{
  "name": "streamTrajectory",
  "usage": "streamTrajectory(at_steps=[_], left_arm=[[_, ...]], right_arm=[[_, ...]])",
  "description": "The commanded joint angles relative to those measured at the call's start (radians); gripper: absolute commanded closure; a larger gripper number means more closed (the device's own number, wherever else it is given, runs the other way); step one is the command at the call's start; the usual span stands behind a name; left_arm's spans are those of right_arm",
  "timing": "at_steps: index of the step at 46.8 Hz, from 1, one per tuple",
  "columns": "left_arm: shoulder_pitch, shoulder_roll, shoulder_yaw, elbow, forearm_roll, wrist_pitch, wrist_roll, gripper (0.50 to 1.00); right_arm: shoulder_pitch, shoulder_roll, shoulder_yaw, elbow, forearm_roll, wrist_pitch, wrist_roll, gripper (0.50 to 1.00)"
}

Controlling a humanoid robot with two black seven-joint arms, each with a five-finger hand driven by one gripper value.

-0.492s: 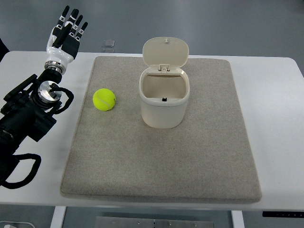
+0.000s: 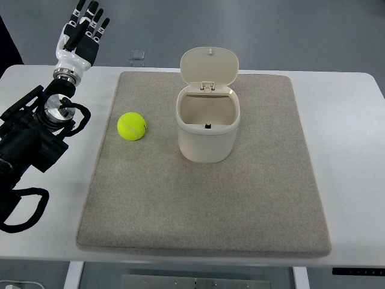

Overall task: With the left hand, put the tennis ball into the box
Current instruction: 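Swing the left hand forward over the mat toward the tennis ball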

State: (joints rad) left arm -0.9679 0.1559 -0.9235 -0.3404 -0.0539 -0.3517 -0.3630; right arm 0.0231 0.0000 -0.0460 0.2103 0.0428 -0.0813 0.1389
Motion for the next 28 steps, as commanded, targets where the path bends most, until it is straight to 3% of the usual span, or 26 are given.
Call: streamTrajectory(at_steps=[1, 9, 28], left_arm=[[-0.012, 0.016, 0.002, 0.000, 0.000, 0.008, 0.004, 0.568], [-0.041, 0.051, 0.066, -0.008, 0.000, 0.042, 0.009, 0.568], [-0.090, 0.168, 0.359, -0.118, 0.002, 0.040, 0.016, 0.568]], right_arm=[[0.001, 0.000, 0.000, 0.001, 0.000, 0.000, -0.001, 0.562], [0.000, 0.000, 0.000, 0.000, -0.001, 0.000, -0.001, 0.562], [0.000, 0.000, 0.000, 0.000, 0.000, 0.000, -0.001, 0.562]])
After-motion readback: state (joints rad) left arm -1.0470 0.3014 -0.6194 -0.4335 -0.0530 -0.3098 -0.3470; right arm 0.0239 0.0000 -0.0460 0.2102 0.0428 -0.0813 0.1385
